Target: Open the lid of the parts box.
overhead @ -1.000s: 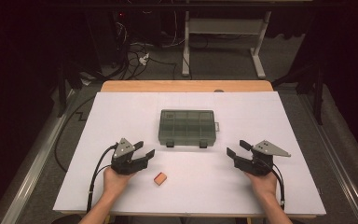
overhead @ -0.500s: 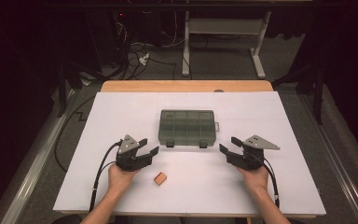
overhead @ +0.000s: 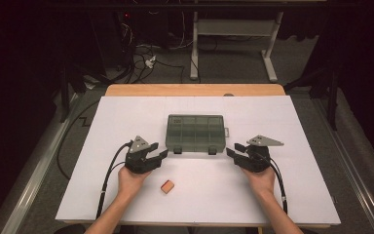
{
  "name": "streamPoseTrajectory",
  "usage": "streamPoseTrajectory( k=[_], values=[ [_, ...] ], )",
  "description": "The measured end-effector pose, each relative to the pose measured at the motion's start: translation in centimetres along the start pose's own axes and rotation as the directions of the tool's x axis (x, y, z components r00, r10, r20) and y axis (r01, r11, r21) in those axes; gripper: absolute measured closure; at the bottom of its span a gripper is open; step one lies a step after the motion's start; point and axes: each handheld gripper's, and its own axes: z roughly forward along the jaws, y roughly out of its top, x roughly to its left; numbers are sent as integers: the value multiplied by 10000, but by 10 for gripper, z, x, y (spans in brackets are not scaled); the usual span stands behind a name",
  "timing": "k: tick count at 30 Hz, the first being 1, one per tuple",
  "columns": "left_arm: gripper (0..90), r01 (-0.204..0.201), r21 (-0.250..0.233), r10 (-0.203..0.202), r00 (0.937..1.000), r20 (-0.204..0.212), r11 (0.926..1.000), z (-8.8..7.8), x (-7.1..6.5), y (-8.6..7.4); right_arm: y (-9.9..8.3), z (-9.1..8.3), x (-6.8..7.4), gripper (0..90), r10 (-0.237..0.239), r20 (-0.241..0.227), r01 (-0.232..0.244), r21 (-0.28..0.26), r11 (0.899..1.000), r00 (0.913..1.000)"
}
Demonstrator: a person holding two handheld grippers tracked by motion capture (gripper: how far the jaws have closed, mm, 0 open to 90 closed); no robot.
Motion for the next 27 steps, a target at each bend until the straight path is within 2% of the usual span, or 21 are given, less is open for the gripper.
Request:
streamPoseTrajectory(
  k=[5, 8, 14, 23, 27],
  values=[
    [514, 32, 603, -29, 10000, -44, 9982, 6, 2, 3, 2, 4, 1, 654, -232, -55, 234, 422, 9988, 9997],
    [562, 11, 848, 0, 9999, -129, 9964, 7, 2, 5, 2, 6, 2, 720, -474, -75, 478, 643, 9968, 9988],
    [653, 79, 1055, -57, 9998, -210, 9944, 8, 2, 10, 6, 10, 5, 836, -839, -164, 850, 873, 9926, 9963],
    [722, 31, 1381, 24, 9992, -393, 9904, 11, 6, 10, 7, 11, 5, 884, -1005, -103, 1010, 1037, 9895, 9949],
    [740, -204, 1539, 272, 9987, -423, 9879, 13, 4, 13, 7, 13, 5, 893, -1023, -116, 1030, 1098, 9886, 9947]
  ],
)
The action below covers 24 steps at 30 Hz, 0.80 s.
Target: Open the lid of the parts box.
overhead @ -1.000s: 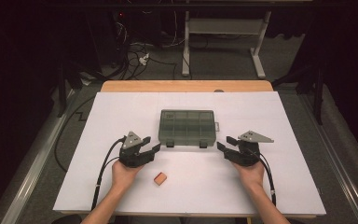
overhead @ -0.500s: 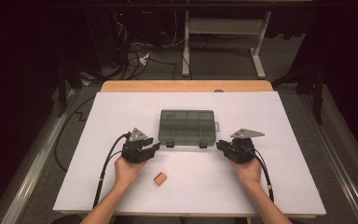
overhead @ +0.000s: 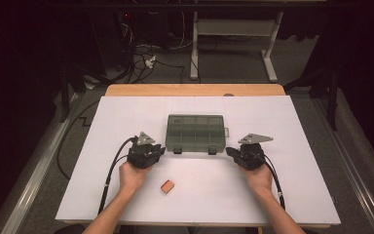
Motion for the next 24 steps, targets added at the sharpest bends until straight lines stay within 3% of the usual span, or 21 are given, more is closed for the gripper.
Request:
streamPoseTrajectory(
  k=[4, 16, 24],
  values=[
    [745, -238, 152, 239, 9997, -52, 9996, 3, -3, 3, 2, 2, 0, 895, 27, -22, -27, 14, 10000, 10000],
    [741, -71, 19, 71, 9999, 104, 10000, 4, -2, 5, 4, 1, 0, 896, 116, -88, -117, -142, 9998, 9999],
    [662, -45, -225, 45, 10000, -24, 9997, 2, -3, 8, 8, -4, -1, 885, 290, -194, -300, -518, 9982, 9994]
  ],
)
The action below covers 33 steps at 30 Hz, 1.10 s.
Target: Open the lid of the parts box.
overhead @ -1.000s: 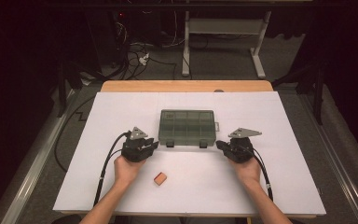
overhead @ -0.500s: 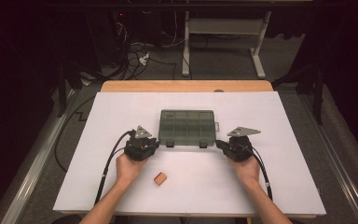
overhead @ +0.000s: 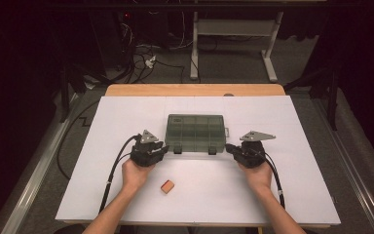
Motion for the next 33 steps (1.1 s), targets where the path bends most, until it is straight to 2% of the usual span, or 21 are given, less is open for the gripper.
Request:
streamPoseTrajectory(
  k=[5, 10, 13, 19, 24, 29, 33],
  values=[
    [565, 4, -108, -6, 9997, -230, 9999, -1, 0, 6, 3, 0, 0, 875, 20, -28, -20, -106, 9999, 10000],
    [496, -164, -374, 142, 9983, -566, 9992, 2, -4, 13, 6, -2, 0, 866, 90, -66, -92, -236, 9997, 9999],
    [471, -218, -319, 200, 9981, -585, 9993, 3, -4, 18, 8, -3, -1, 864, 163, -163, -168, -317, 9994, 9997],
    [459, -377, -460, 349, 9976, -593, 9982, 5, -7, 24, 11, -3, -1, 851, 207, -171, -212, -287, 9994, 9996],
    [456, -249, -681, 212, 9982, -557, 9974, 5, -5, 26, 12, -1, -4, 834, 363, -56, -364, -155, 9992, 9993],
    [456, -269, -788, 230, 9985, -489, 9965, 2, -4, 34, 17, 7, -9, 811, 833, 11, -833, 72, 9965, 9965],
    [455, -92, -976, 53, 9992, -398, 9952, 2, -3, 40, 22, 11, -14, 802, 1265, 67, -1266, 151, 9918, 9919]
  ],
)
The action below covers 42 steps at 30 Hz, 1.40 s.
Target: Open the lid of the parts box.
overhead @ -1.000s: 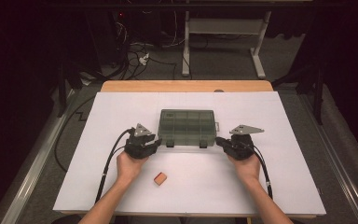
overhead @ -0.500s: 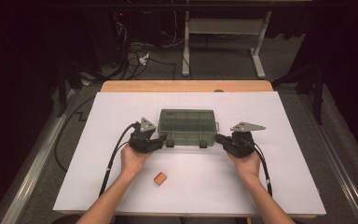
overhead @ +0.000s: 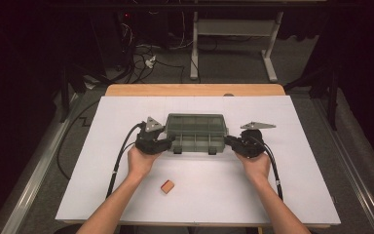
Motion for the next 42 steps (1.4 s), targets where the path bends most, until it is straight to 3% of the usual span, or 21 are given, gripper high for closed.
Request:
streamPoseTrajectory(
  k=[5, 12, 19, 25, 29, 32, 42],
  values=[
    [449, -75, -12, 75, 10000, -44, 10000, 0, 2, 6, 9, 6, -1, 782, 173, 128, -175, 163, 9997, 9998],
    [451, 137, -189, -135, 9999, 67, 9997, 2, 5, 9, 15, 17, -4, 762, 377, 383, -397, 527, 9978, 9986],
    [452, 184, -319, -182, 9998, 71, 9993, 4, 8, 10, 23, 24, -1, 746, -52, 904, -24, 837, 9965, 9959],
    [453, -236, -108, 235, 9997, -106, 9997, 5, 8, 16, 28, 29, 2, 746, -281, 1308, 143, 1048, 9944, 9910],
    [454, -219, -291, 216, 9997, -109, 9993, 5, 9, 21, 31, 32, 2, 744, -251, 1421, 89, 1131, 9935, 9895],
    [457, -369, -128, 367, 9992, -188, 9992, 7, 10, 24, 32, 35, 2, 734, -341, 1603, 156, 1150, 9932, 9865],
    [480, -322, -353, 317, 9994, -135, 9989, 9, 19, 38, 34, 35, 2, 735, -307, 1562, 102, 1306, 9914, 9872]
  ],
)
